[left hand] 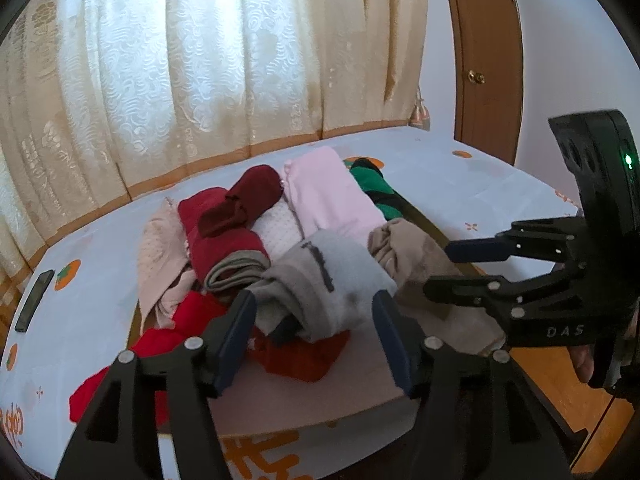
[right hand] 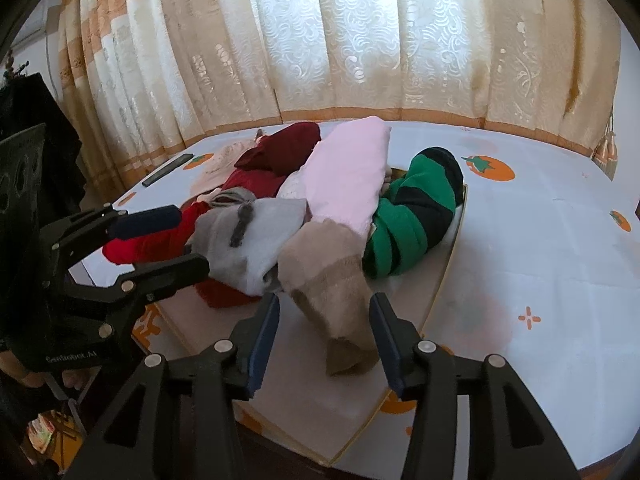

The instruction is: Take underwear out of drawer

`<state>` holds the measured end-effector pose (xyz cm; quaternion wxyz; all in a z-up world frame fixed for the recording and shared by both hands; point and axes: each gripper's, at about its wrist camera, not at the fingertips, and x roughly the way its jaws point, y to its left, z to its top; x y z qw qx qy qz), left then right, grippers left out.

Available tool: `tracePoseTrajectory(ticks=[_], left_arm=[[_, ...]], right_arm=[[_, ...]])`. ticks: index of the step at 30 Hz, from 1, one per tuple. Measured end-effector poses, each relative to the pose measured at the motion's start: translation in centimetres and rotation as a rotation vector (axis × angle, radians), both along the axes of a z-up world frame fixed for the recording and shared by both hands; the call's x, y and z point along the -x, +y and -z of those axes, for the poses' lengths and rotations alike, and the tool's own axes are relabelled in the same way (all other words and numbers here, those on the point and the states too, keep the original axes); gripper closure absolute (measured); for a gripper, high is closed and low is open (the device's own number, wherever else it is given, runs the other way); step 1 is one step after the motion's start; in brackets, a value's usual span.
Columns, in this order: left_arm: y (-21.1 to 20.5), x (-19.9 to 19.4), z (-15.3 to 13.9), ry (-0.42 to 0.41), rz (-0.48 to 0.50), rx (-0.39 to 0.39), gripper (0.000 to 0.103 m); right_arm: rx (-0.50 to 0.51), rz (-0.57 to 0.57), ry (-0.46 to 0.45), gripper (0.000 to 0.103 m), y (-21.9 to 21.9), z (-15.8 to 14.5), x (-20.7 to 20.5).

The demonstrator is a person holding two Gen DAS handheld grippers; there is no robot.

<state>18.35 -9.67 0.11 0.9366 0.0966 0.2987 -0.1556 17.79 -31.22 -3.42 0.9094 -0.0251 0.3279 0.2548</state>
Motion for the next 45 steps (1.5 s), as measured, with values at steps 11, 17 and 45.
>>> tracePoseTrajectory(ticks=[11,17,45], left_arm=[[2.5,4.3,-2.3,-0.125,-0.064,0.099,0.014],[4.1,7.9,-3.8,-0.229,-0.119,0.144,0.005],[6.2,12.8,-5.2,-0.326,-0.187,0.161,0.0]], right_arm=[[0.002,0.026,-0.166,0.052,-0.1,-2.3,4.7],[-0.013,0.012,-0.268,0.044,0.3,-4.4,8.2],[-0.044,0.001,-0.402,0.032,1.7,-6.1,14.3]])
